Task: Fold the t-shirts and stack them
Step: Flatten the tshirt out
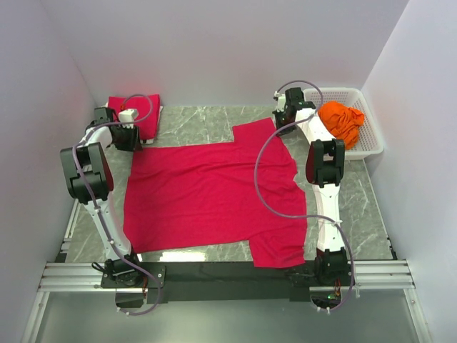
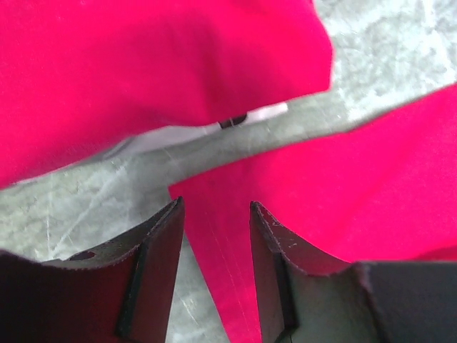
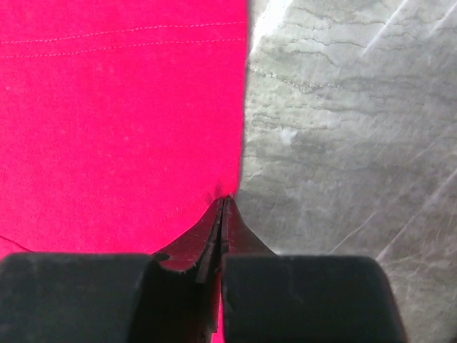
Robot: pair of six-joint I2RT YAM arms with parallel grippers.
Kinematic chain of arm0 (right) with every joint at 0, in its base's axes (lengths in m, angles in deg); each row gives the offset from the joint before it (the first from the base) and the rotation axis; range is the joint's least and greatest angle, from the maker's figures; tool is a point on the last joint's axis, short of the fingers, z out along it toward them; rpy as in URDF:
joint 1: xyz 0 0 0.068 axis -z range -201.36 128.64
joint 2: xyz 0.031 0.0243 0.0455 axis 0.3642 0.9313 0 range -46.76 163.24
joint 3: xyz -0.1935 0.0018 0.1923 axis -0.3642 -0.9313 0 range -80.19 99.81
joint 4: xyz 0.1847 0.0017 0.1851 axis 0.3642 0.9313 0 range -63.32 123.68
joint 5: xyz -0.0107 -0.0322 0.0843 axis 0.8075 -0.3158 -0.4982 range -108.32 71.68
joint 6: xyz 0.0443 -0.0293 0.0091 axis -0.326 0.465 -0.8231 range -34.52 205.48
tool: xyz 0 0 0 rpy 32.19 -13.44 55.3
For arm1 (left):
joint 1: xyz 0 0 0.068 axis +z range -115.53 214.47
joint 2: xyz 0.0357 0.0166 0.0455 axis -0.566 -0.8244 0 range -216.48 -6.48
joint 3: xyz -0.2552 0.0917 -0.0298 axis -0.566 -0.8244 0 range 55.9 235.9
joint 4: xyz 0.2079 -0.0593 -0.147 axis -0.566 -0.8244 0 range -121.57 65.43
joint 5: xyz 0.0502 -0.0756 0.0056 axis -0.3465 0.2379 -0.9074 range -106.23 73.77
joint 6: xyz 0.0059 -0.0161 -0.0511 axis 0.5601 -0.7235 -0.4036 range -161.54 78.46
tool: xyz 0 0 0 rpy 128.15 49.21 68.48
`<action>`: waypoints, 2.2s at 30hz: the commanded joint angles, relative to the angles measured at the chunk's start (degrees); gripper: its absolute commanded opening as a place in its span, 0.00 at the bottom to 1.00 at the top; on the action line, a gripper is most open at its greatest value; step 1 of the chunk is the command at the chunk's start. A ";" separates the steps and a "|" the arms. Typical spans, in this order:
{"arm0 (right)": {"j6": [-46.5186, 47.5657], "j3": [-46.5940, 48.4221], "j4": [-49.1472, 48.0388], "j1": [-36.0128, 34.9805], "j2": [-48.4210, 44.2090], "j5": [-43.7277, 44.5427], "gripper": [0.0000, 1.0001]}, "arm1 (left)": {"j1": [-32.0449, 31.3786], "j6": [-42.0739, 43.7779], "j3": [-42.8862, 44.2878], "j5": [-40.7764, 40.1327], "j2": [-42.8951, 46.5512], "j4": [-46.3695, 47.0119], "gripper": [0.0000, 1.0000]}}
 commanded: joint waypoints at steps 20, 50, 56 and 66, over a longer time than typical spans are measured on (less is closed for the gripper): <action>1.81 -1.97 -3.52 -0.22 -2.16 -2.05 0.00 | -0.29 -2.58 1.05 -3.25 -0.88 8.15 0.49; 0.85 -4.95 -8.00 0.92 -7.60 -4.16 0.00 | -0.20 -2.84 7.02 -0.87 -3.96 2.88 0.01; 0.15 -5.83 -8.09 2.59 -10.15 -6.00 0.00 | 0.42 -3.11 5.97 1.85 -1.06 3.58 0.01; 0.32 -6.98 -8.35 3.21 -12.00 -7.41 0.00 | 0.59 -3.64 5.00 4.67 1.49 4.73 0.01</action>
